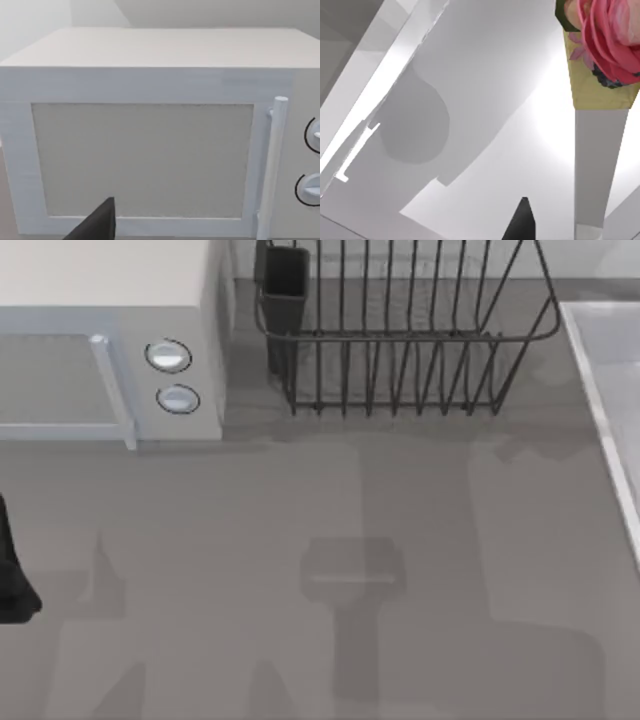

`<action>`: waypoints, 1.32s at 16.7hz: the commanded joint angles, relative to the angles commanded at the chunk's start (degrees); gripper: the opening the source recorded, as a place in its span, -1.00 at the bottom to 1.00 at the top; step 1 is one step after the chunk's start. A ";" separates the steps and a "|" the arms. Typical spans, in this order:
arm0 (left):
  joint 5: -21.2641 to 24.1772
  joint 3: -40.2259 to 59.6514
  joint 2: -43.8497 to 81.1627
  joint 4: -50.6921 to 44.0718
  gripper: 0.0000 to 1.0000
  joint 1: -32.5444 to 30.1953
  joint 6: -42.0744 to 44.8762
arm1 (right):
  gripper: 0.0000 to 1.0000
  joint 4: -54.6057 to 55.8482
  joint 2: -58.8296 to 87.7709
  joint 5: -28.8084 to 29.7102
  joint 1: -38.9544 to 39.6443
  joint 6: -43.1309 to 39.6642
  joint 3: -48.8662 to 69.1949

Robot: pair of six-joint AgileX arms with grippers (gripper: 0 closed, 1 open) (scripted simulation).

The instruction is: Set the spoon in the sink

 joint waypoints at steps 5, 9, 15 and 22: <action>0.00 0.00 0.00 0.00 1.00 0.00 0.00 | -1.00 0.92 -0.46 -0.06 -0.22 -0.05 -1.05; 0.00 0.00 0.00 0.00 1.00 0.00 0.00 | -1.00 6.86 -3.46 -0.08 0.23 -0.36 -9.77; 0.00 0.00 0.00 0.00 1.00 0.00 0.00 | -1.00 17.52 -8.11 -0.14 -0.04 -0.14 -26.08; 0.00 0.00 0.00 0.00 1.00 0.00 0.00 | -0.70 18.58 -8.64 -0.13 -0.06 -0.12 -27.28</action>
